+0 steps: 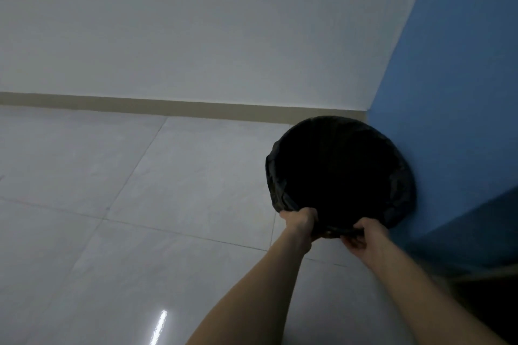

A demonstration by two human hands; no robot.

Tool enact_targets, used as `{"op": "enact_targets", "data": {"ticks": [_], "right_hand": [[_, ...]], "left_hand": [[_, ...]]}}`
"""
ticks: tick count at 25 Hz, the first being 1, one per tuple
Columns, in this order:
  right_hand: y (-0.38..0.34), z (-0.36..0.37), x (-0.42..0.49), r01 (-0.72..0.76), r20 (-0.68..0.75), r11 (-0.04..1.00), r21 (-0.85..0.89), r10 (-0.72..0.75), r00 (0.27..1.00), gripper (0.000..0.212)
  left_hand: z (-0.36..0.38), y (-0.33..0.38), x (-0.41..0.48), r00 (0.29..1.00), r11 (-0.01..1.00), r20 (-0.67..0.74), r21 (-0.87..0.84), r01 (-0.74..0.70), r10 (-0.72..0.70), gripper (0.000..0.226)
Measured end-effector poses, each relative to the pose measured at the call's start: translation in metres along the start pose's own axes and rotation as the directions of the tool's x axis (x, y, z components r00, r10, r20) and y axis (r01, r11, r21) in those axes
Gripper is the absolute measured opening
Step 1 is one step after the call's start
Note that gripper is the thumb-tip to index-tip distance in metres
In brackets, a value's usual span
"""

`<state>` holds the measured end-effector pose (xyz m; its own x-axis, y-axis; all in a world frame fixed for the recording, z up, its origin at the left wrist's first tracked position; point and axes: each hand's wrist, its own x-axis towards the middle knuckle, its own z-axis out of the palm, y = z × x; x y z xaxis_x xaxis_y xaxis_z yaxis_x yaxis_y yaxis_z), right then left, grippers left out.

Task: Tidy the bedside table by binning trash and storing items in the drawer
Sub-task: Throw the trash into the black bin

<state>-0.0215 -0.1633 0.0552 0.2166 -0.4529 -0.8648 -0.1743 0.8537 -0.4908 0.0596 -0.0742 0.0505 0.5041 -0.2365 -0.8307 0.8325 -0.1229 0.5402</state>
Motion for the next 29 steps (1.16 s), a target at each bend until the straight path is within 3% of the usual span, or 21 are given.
{"op": "enact_targets", "data": {"ticks": [7, 11, 15, 18, 21, 29], "right_hand": [[0.071, -0.077, -0.076, -0.071, -0.101, 0.997, -0.019, 0.069, 0.992, 0.011], [0.125, -0.134, -0.138, -0.1, -0.15, 0.992, -0.075, 0.088, 0.985, 0.011], [0.171, -0.177, -0.178, -0.176, -0.236, 0.978, -0.114, 0.145, 0.961, 0.031], [0.192, -0.197, -0.189, -0.188, -0.259, 0.975, -0.117, 0.153, 0.954, 0.047], [0.205, -0.21, -0.198, -0.154, -0.25, 0.982, -0.114, 0.121, 0.96, 0.048], [0.228, -0.232, -0.203, -0.154, -0.237, 0.985, -0.08, 0.131, 0.963, 0.054]], "left_hand": [[-0.045, -0.07, -0.094, 1.0, 0.993, -0.002, 0.117, 0.013, -0.013, 0.089], [-0.082, -0.123, -0.168, 0.999, 0.986, -0.014, 0.162, 0.033, -0.031, 0.072], [-0.113, -0.173, -0.221, 0.992, 0.982, -0.02, 0.134, 0.13, -0.128, 0.076], [-0.125, -0.195, -0.24, 0.984, 0.977, 0.031, 0.128, 0.169, -0.175, 0.088], [-0.13, -0.205, -0.251, 0.984, 0.97, 0.035, 0.174, 0.167, -0.176, 0.092], [-0.139, -0.22, -0.257, 0.967, 0.942, 0.068, 0.25, 0.222, -0.246, 0.082]]}}
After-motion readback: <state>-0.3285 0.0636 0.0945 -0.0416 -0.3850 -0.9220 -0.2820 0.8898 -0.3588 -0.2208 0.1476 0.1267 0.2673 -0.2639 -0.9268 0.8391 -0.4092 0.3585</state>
